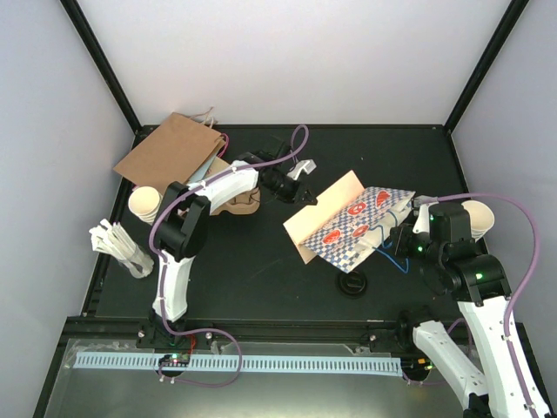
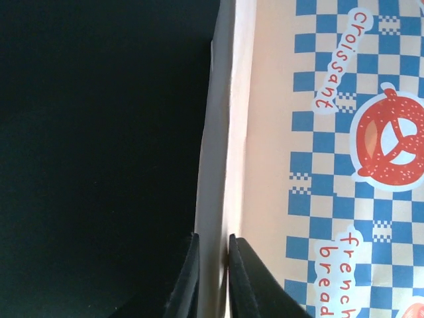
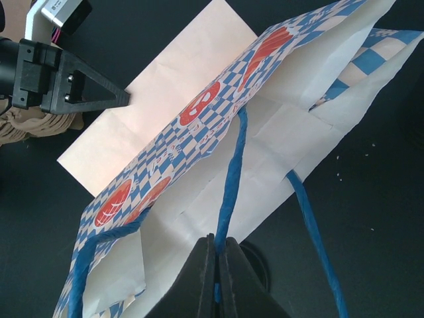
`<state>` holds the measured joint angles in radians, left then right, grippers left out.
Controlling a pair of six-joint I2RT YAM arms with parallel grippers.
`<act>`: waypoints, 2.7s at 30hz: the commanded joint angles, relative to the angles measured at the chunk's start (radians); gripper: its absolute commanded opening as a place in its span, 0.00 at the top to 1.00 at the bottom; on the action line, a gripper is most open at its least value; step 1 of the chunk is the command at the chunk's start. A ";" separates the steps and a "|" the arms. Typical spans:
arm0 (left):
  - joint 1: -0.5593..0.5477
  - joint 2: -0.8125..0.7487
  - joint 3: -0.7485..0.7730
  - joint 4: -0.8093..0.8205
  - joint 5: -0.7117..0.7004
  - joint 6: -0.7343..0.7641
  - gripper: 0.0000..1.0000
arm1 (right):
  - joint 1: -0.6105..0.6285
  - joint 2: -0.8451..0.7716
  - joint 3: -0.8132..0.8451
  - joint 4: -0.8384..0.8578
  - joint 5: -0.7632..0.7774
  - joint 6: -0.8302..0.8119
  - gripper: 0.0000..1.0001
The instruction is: Pack the takeout coffee
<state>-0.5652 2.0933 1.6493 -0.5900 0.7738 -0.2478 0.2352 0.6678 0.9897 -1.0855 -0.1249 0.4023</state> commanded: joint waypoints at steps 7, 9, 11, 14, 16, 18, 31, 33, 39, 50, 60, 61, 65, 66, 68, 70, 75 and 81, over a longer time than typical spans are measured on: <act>-0.005 -0.009 0.050 -0.008 -0.012 0.001 0.99 | -0.002 -0.010 -0.001 0.008 0.007 0.008 0.99; 0.006 -0.033 0.042 -0.010 -0.024 0.004 0.98 | -0.002 -0.008 0.019 0.005 0.008 0.008 0.99; 0.031 -0.059 0.028 -0.004 -0.029 0.005 0.98 | -0.002 -0.004 0.054 -0.004 0.011 0.002 0.99; 0.066 -0.091 0.008 -0.003 -0.031 0.013 0.98 | -0.001 0.005 0.140 -0.041 0.008 -0.013 0.99; 0.086 -0.099 -0.001 -0.009 -0.031 0.019 0.99 | -0.002 0.004 0.194 -0.057 0.001 -0.024 0.99; 0.102 -0.103 -0.014 -0.004 -0.021 0.020 0.99 | -0.002 0.003 0.235 -0.070 -0.005 -0.033 0.99; 0.153 -0.107 -0.123 0.108 0.066 -0.019 0.99 | -0.001 -0.009 0.304 -0.075 0.071 -0.006 0.99; 0.154 -0.105 -0.134 0.117 0.070 -0.023 0.99 | -0.002 -0.015 0.305 -0.058 0.071 0.000 0.99; 0.154 -0.114 -0.176 0.192 0.117 -0.055 0.90 | -0.002 0.023 0.278 0.033 -0.079 0.017 0.99; 0.156 -0.291 -0.240 0.214 -0.037 -0.033 0.31 | -0.002 0.203 0.329 0.205 -0.293 0.093 0.99; 0.075 -0.591 -0.288 0.186 -0.256 0.072 0.01 | -0.001 0.270 0.336 0.281 -0.265 0.186 0.99; 0.061 -0.617 -0.287 0.182 -0.280 0.088 0.01 | -0.001 0.272 0.332 0.296 -0.262 0.197 0.99; 0.044 -0.726 -0.307 0.204 -0.321 0.099 0.01 | -0.002 0.286 0.306 0.372 -0.255 0.248 0.99; 0.044 -0.754 -0.323 0.231 -0.320 0.098 0.01 | -0.002 0.292 0.302 0.391 -0.267 0.255 0.99; 0.047 -0.820 -0.394 0.339 -0.319 0.062 0.01 | -0.002 0.316 0.300 0.419 -0.298 0.261 0.99; 0.054 -0.889 -0.480 0.463 -0.311 0.034 0.01 | -0.002 0.341 0.301 0.434 -0.320 0.265 0.99; 0.006 -0.874 -0.445 0.438 -0.231 0.133 0.01 | 0.000 0.391 0.294 0.471 -0.366 0.276 0.99; -0.195 -0.736 -0.246 0.222 -0.519 0.333 0.01 | 0.020 0.415 0.285 0.498 -0.379 0.289 0.99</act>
<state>-0.6598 1.3102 1.3121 -0.2710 0.4232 -0.0563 0.2382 1.0851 1.2808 -0.6548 -0.4736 0.6746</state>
